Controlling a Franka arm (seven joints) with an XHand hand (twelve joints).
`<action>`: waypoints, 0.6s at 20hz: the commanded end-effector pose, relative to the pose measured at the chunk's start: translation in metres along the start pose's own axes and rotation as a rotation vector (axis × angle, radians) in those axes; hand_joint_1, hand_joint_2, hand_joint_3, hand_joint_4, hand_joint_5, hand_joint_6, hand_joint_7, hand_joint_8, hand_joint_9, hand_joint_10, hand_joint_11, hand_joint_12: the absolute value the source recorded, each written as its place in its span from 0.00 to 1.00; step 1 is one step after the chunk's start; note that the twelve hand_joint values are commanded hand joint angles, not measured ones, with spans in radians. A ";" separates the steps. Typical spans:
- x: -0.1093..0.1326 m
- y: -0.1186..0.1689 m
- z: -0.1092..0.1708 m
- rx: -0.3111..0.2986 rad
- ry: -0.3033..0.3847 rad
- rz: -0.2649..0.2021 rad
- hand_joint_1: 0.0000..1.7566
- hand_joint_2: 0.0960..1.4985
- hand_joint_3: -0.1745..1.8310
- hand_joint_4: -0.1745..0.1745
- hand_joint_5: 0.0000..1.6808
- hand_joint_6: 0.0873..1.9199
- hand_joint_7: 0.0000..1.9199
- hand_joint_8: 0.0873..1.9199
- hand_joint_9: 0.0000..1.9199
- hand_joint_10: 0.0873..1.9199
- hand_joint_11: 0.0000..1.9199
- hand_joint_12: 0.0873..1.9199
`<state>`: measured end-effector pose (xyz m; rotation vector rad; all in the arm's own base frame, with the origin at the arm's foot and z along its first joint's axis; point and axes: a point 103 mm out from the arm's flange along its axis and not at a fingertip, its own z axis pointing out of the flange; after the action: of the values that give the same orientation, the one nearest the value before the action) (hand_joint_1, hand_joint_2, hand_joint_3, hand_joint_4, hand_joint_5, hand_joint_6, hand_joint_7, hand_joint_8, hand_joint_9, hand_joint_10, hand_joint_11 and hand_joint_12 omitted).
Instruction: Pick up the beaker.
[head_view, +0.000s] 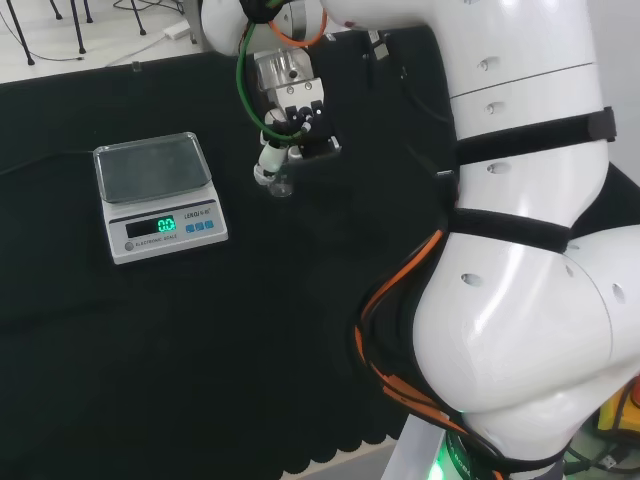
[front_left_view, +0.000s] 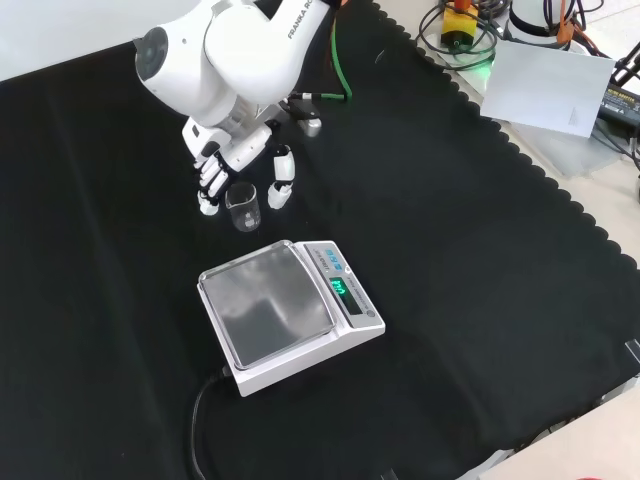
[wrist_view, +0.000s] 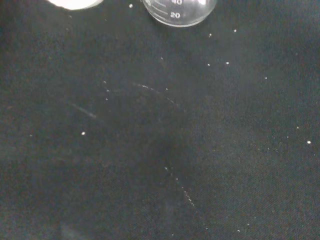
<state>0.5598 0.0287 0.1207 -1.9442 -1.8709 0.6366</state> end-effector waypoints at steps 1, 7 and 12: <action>-0.005 0.009 0.008 0.028 -0.011 -0.002 0.41 0.41 0.35 0.45 0.15 0.00 0.00 0.35 0.10 0.45 0.02 0.76; 0.000 0.019 0.010 -0.013 -0.013 -0.020 0.46 0.43 0.36 0.31 0.27 0.07 0.06 0.38 0.21 0.44 0.15 0.72; 0.002 0.022 0.009 -0.040 -0.004 -0.021 0.56 0.45 0.41 0.14 0.31 0.40 0.18 0.42 0.39 0.42 0.36 0.65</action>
<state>0.5728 0.0276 0.1012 -1.9419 -1.9125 0.6188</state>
